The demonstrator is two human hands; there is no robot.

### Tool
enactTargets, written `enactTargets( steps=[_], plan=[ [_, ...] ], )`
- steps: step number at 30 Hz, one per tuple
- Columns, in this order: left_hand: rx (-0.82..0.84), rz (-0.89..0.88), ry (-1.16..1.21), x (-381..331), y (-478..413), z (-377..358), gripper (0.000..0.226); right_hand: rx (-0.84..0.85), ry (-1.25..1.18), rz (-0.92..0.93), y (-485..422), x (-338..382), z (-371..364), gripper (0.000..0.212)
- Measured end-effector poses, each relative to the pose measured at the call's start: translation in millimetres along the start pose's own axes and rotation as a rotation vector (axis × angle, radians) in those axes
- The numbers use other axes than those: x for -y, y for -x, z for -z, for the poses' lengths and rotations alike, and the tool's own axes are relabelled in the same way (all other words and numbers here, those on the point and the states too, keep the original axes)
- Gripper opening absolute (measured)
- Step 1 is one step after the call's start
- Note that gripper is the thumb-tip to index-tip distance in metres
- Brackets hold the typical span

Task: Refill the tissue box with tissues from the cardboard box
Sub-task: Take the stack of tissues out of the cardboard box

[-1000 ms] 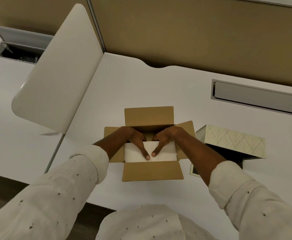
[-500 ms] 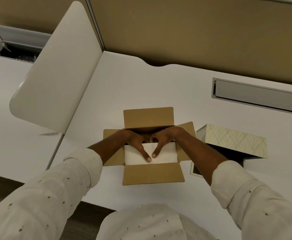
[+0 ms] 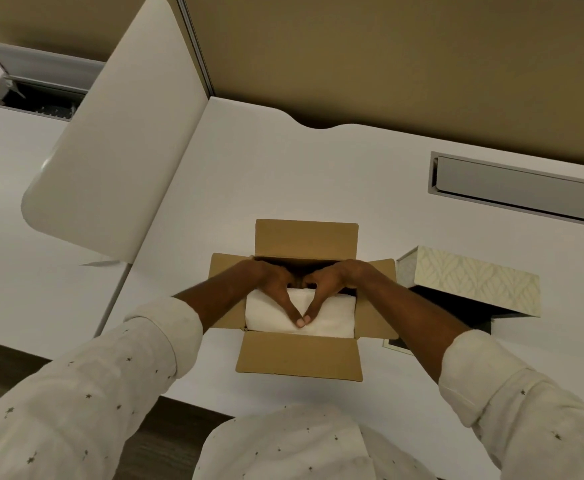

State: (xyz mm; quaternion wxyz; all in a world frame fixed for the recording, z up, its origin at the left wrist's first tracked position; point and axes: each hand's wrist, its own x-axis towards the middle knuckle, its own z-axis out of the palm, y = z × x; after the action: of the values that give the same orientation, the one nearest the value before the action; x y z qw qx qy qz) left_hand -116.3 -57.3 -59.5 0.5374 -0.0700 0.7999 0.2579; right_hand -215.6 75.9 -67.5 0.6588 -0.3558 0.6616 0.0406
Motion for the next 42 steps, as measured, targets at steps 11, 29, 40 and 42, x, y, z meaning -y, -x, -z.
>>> enactTargets(
  steps=[11, 29, 40, 42],
  plan=[
    [-0.108, -0.089, -0.106, 16, 24, -6, 0.128, -0.338, 0.135, 0.201, 14, -6, -22, 0.098],
    [-0.556, -0.398, 1.014, 50, 97, 3, 0.113, -0.99, -0.078, 0.542, 38, -8, -41, 0.101],
    [-0.61, -0.605, 1.096, 54, 125, -9, 0.098, -0.68, -0.391, 0.436, 85, 15, -10, 0.101],
    [-0.521, -0.608, 1.102, 57, 133, -15, 0.1, -0.47, -0.431, 0.389, 100, 17, -2, 0.093]
  ],
)
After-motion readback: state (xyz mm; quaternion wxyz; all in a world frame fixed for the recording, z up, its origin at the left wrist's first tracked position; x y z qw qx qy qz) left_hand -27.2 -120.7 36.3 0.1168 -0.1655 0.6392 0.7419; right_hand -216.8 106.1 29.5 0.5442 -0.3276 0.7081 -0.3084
